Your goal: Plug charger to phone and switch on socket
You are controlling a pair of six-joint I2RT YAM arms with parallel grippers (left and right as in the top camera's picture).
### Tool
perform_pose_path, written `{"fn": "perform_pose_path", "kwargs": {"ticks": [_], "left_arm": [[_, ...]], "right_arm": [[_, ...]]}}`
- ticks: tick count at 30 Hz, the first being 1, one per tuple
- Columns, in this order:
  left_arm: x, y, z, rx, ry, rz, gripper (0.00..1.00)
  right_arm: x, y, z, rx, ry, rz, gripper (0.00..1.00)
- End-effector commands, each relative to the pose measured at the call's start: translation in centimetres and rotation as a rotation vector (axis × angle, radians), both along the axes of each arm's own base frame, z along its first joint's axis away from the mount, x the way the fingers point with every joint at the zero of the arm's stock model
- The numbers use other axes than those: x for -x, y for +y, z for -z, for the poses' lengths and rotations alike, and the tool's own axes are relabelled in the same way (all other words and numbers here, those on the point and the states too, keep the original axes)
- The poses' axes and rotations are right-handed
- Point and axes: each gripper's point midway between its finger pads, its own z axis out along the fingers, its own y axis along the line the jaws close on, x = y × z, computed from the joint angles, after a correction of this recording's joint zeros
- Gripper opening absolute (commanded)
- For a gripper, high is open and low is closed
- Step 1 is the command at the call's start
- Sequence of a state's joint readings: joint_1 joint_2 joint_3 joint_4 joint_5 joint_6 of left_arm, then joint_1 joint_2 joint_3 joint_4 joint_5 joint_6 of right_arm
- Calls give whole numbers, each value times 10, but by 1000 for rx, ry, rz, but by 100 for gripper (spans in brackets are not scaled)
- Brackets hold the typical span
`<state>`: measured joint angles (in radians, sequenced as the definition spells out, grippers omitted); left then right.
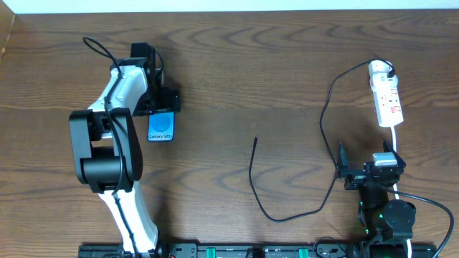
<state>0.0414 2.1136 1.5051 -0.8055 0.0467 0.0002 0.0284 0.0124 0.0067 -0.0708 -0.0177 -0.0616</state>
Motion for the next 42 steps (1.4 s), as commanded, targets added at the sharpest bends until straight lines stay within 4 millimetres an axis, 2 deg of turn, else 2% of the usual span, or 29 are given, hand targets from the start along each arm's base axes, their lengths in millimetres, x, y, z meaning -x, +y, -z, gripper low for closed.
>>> {"fn": "perform_pose_path", "kwargs": {"ticks": [1,16,26,42], "left_arm": [[8,0,10,2,34,-5,98],[8,-12,10,2,34,28,98],[8,-8,10,-12,35,24,98],[22,-8,27,-11,57,24,98]], "right_arm": [[0,-2,0,-8,0,11,99],[0,-2,0,-8,0,11,99],[0,-2,0,-8,0,11,99],[0,-2,0,-8,0,11,99]]}}
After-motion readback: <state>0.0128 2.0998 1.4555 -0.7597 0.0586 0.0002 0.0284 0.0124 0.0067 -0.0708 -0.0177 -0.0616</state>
